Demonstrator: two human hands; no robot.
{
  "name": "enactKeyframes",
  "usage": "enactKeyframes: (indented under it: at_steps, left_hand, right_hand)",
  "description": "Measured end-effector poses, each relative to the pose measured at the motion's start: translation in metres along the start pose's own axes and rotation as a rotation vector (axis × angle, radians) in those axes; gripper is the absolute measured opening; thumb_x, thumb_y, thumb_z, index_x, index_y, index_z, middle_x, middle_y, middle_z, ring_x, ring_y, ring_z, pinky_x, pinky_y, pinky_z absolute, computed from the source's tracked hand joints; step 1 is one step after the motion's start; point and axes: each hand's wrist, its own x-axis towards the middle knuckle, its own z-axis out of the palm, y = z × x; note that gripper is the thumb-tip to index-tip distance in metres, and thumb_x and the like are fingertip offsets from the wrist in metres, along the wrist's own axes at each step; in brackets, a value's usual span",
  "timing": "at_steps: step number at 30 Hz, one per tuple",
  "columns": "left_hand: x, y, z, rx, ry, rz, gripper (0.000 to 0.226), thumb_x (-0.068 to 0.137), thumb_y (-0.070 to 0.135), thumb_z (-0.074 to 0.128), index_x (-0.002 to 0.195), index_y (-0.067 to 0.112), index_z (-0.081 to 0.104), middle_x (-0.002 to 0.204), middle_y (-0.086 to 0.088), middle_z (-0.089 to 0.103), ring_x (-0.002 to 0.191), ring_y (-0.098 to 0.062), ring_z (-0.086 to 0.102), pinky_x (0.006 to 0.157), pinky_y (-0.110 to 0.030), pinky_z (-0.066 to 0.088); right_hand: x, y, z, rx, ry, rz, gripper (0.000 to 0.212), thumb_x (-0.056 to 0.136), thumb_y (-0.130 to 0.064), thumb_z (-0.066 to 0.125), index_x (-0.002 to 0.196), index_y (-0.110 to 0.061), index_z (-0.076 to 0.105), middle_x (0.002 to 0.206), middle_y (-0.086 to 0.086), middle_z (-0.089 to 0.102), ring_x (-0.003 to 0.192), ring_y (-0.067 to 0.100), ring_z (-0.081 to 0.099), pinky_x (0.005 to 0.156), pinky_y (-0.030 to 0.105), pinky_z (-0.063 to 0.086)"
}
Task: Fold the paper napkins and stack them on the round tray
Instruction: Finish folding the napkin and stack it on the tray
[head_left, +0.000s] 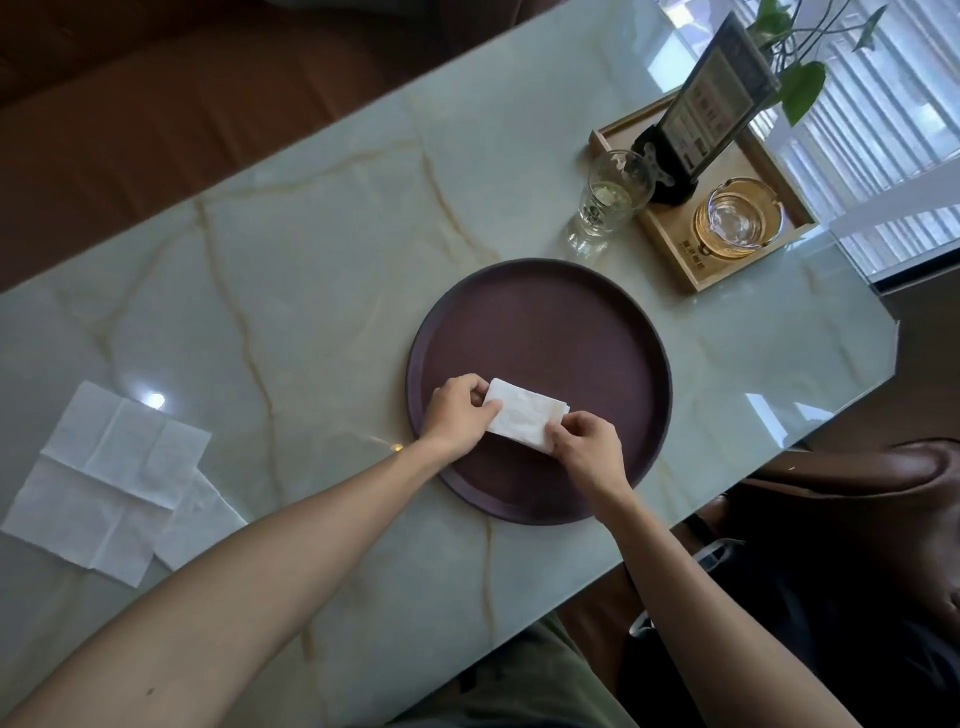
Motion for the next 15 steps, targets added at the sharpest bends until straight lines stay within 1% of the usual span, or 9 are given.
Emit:
enactKeyframes:
  at_steps: [5,9,15]
  left_hand:
    - [0.0063,0.0003,0.0023,-0.010,0.009,-0.011,0.012,0.084,0.028,0.075,0.090,0.019,0.071,0.078,0.008,0.066,0.080,-0.016,0.064,0.070,-0.026,0.043]
    - [0.0067,0.0006,0.0048,-0.004,0.014,-0.005,0.013,0.084,0.027,0.077,0.087,0.018,0.068,0.073,0.009,0.063,0.074,-0.014,0.061,0.066,-0.025,0.041]
    - [0.0066,-0.0001,0.0069,-0.001,0.053,0.001,0.017,0.082,0.028,0.079,0.086,0.017,0.066,0.074,0.007,0.065,0.073,-0.016,0.063,0.064,-0.026,0.044]
  right_hand:
    - [0.0071,0.0016,0.0016,-0.039,0.026,0.023,0.012,0.087,-0.027,0.065,0.081,-0.018,0.069,0.081,-0.001,0.074,0.073,0.017,0.065,0.070,0.038,0.054]
    - [0.0096,0.0012,0.0012,-0.045,0.035,0.055,0.012,0.083,-0.030,0.065,0.080,-0.019,0.066,0.079,0.002,0.074,0.079,0.026,0.071,0.076,0.046,0.059]
    - [0.0109,0.0012,-0.0023,-0.100,0.032,0.073,0.009,0.078,-0.027,0.066,0.080,-0.019,0.063,0.080,0.000,0.074,0.077,0.025,0.072,0.076,0.047,0.060]
